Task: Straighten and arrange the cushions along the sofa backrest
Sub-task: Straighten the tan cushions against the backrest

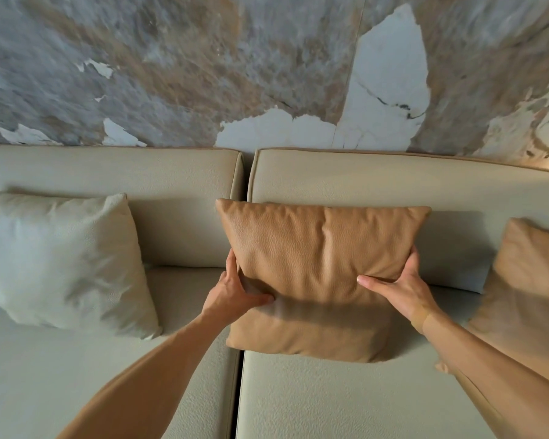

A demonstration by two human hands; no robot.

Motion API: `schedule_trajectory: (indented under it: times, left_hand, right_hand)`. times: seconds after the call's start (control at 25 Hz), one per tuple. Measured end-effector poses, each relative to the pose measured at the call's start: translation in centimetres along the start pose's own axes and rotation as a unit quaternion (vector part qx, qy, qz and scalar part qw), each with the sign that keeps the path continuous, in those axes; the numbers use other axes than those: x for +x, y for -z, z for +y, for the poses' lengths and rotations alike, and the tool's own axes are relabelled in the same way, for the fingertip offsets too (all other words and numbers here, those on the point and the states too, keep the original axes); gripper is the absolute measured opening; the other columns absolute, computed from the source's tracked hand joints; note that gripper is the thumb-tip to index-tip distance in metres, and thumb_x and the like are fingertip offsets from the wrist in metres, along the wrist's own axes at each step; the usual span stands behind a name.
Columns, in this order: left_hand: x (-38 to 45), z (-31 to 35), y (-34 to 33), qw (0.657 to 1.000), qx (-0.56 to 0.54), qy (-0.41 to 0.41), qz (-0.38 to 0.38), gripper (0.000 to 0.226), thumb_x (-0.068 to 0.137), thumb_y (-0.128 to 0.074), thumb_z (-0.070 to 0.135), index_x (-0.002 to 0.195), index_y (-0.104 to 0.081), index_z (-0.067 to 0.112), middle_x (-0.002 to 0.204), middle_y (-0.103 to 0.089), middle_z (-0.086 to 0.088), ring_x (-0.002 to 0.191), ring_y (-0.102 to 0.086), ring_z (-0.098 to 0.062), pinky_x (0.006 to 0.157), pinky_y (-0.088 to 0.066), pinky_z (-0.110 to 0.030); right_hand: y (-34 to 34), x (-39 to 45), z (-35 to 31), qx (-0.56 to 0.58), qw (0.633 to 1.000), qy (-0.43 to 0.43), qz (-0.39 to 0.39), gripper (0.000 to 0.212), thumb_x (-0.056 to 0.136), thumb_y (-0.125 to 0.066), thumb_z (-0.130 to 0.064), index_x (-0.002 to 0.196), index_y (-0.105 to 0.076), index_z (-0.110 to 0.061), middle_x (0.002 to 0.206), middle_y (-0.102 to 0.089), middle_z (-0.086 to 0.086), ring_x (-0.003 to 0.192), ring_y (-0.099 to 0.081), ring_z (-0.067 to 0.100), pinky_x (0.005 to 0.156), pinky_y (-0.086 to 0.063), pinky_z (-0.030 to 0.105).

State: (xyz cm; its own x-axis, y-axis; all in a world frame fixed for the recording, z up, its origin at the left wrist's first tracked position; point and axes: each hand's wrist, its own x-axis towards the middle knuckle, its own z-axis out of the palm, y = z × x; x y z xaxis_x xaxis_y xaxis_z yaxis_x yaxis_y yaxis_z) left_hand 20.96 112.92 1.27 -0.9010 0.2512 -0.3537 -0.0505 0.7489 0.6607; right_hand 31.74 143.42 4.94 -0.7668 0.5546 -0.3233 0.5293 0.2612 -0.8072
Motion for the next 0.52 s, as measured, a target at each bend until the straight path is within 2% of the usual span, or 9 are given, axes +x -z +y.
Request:
schedule_trajectory:
  times: [0.2, 0.32, 0.52]
  left_hand:
    - [0.5, 0.3, -0.6, 1.0, -0.006, -0.008, -0.013, 0.128, 0.059, -0.087, 0.043, 0.15, 0.003, 0.036, 0.141, -0.047, -0.002, 0.121, -0.052, -0.028, 0.091, -0.047, -0.038]
    - [0.5, -0.1, -1.0, 1.0, -0.007, -0.011, -0.008, 0.128, 0.06, -0.087, 0.044, 0.149, 0.004, 0.04, 0.141, -0.048, -0.002, 0.121, -0.053, -0.028, 0.093, -0.048, -0.04]
    - [1.0, -2.6, -1.5, 0.999, -0.041, -0.015, -0.025, 0.136, 0.056, -0.091, 0.041, 0.148, 0.008, 0.048, 0.146, -0.042, 0.002, 0.127, -0.05, -0.024, 0.099, -0.047, -0.042]
  right_hand:
    - [0.7, 0.3, 0.8, -0.014, 1.0, -0.001, -0.002, 0.125, 0.059, -0.09, -0.041, 0.15, -0.005, -0.035, 0.146, -0.045, 0.002, 0.129, -0.048, 0.026, 0.099, -0.036, 0.028]
    - [0.5, 0.4, 1.4, -0.016, 1.0, 0.007, -0.002, 0.126, 0.057, -0.09, -0.045, 0.149, -0.003, -0.04, 0.148, -0.043, 0.0, 0.13, -0.047, 0.024, 0.098, -0.036, 0.028]
    - [0.5, 0.4, 3.2, 0.0, 1.0, 0.027, -0.014, 0.127, 0.056, -0.089, -0.047, 0.147, -0.002, -0.047, 0.152, -0.032, -0.012, 0.131, -0.04, 0.01, 0.104, -0.031, 0.026]
